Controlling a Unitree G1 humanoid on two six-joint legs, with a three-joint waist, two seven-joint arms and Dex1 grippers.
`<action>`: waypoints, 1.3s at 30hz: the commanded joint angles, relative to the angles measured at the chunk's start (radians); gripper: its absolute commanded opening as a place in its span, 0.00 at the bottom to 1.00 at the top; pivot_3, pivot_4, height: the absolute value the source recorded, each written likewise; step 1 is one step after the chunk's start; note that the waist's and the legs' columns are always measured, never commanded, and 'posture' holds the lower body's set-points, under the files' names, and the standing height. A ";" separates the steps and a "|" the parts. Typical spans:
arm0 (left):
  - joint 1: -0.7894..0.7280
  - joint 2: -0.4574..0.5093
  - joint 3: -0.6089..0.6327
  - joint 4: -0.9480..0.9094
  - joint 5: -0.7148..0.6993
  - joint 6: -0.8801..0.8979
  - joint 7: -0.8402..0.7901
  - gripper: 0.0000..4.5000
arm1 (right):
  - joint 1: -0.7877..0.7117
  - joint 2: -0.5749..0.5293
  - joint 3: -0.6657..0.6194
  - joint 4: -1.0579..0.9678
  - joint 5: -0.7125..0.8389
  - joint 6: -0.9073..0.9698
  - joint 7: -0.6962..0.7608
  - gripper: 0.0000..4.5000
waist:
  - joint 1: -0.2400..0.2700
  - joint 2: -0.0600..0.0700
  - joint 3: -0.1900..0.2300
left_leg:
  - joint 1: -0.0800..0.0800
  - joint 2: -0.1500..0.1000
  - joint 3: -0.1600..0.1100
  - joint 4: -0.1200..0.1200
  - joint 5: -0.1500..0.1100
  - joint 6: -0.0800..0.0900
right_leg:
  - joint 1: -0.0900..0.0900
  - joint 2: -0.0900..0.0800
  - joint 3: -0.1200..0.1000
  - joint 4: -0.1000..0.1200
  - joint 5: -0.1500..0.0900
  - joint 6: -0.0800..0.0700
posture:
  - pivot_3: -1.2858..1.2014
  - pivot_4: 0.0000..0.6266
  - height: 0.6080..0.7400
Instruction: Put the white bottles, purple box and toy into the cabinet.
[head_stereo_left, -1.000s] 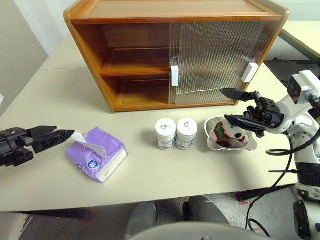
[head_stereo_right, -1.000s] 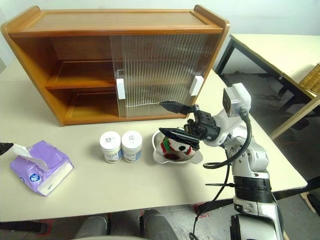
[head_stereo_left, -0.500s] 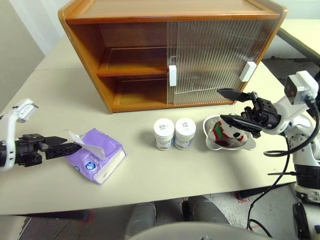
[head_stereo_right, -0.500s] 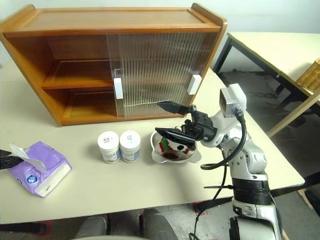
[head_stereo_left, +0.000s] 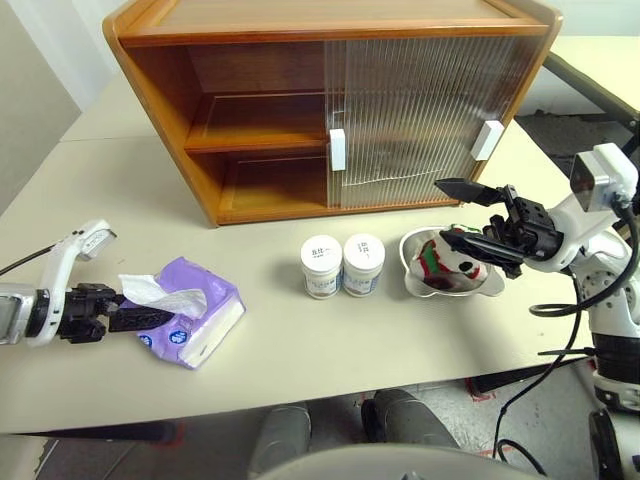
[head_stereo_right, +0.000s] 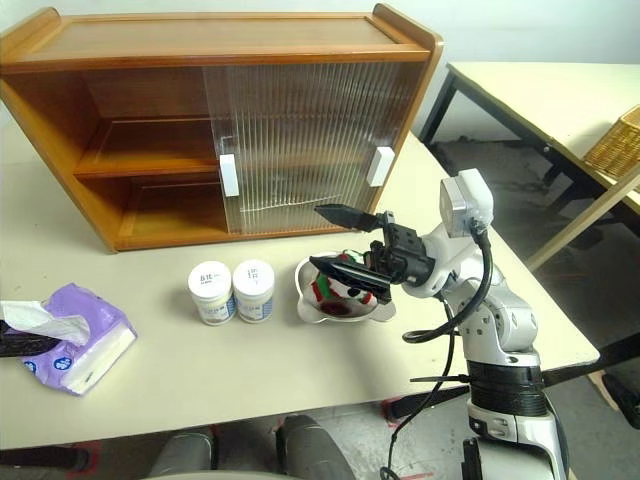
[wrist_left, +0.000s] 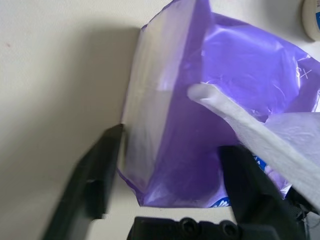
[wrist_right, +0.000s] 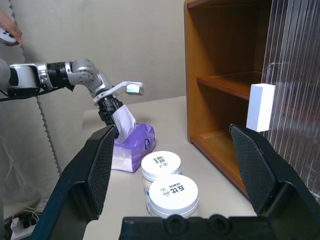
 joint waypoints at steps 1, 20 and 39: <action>-0.023 -0.053 0.012 0.028 -0.002 0.007 -0.005 0.56 | -0.005 -0.002 0.004 -0.006 0.002 -0.001 0.004 1.00 | 0.000 0.000 0.000 | 0.000 0.000 0.000 0.000 0.000 0.000 | 0.000 0.000 0.000 0.000 0.000 0.000 | 0.49 0.08 1.00; 0.011 -0.313 0.440 -0.135 -0.253 0.248 0.167 0.00 | -0.006 -0.005 -0.005 0.058 -0.005 -0.039 0.066 1.00 | -0.002 -0.001 -0.002 | 0.000 0.000 0.002 0.000 0.007 0.005 | 0.001 -0.001 0.000 0.000 0.005 0.001 | 0.50 0.08 1.00; -0.290 -0.746 0.681 -0.452 -0.633 0.393 1.071 0.00 | -0.010 0.001 -0.002 0.129 -0.018 -0.083 0.139 1.00 | 0.008 -0.004 0.001 | 0.026 -0.003 0.005 0.000 0.012 0.005 | 0.029 0.000 0.001 -0.001 0.001 0.016 | 0.51 0.06 1.00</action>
